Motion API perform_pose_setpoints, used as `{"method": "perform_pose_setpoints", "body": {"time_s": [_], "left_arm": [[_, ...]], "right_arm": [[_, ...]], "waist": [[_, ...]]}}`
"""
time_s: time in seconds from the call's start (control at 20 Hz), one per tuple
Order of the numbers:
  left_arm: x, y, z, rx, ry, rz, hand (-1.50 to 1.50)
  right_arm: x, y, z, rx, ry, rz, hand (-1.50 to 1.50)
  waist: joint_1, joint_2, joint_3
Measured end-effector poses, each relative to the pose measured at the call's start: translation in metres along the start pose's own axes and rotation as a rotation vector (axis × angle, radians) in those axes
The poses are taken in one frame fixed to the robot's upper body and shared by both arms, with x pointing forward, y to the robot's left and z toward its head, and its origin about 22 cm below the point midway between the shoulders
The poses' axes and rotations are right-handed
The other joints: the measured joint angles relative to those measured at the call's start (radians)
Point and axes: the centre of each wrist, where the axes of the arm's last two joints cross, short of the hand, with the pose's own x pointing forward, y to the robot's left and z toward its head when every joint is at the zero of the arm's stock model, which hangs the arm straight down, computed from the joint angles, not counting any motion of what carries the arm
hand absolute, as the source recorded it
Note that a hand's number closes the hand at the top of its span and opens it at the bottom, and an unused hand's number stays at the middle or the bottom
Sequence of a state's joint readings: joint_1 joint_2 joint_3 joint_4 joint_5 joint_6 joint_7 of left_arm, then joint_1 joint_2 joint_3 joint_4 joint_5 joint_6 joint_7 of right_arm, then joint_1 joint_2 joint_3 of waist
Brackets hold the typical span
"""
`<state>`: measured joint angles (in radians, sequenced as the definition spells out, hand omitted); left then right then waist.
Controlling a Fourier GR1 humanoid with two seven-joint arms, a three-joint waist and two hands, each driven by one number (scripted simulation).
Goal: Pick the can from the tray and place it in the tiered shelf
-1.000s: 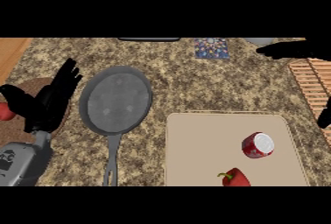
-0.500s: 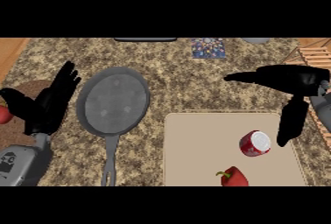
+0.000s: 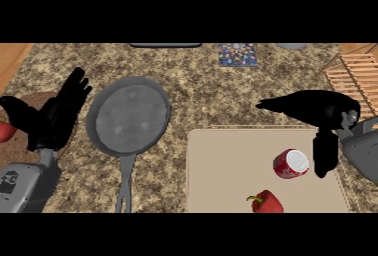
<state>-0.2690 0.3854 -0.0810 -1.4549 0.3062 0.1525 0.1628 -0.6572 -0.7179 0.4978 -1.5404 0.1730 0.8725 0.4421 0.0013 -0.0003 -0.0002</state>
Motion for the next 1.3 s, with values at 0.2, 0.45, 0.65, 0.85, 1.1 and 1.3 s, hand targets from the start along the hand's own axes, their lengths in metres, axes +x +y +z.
{"method": "perform_pose_setpoints", "body": {"time_s": [0.2, 0.45, 0.65, 0.85, 1.1, 1.3], "left_arm": [[0.002, -0.004, 0.000, -0.002, -0.001, 0.001, 0.00], [0.003, -0.006, 0.002, 0.003, -0.001, -0.004, 0.00], [0.002, -0.003, 0.005, 0.005, -0.004, -0.004, 0.00], [0.000, 0.000, 0.006, 0.006, 0.000, -0.004, 0.00], [0.000, -0.005, 0.007, 0.002, -0.003, 0.000, 0.00], [0.000, -0.002, 0.009, 0.003, -0.005, -0.003, 0.00]], "right_arm": [[0.001, 0.007, 0.001, 0.004, 0.019, 0.033, -1.50], [0.000, 0.023, -0.004, 0.021, 0.036, 0.053, -1.50], [-0.004, 0.032, -0.006, 0.028, 0.051, 0.054, -1.50], [-0.012, 0.038, -0.013, 0.029, 0.049, 0.040, -1.50], [-0.011, 0.053, -0.021, 0.033, 0.054, 0.030, -1.50], [-0.012, 0.062, -0.033, 0.040, 0.048, 0.027, -1.50]], "waist": [[0.000, 0.000, 0.000], [0.000, 0.000, 0.000], [0.000, 0.000, 0.000], [0.001, 0.000, 0.000], [0.001, 0.000, 0.000], [0.002, 0.001, 0.000]]}}
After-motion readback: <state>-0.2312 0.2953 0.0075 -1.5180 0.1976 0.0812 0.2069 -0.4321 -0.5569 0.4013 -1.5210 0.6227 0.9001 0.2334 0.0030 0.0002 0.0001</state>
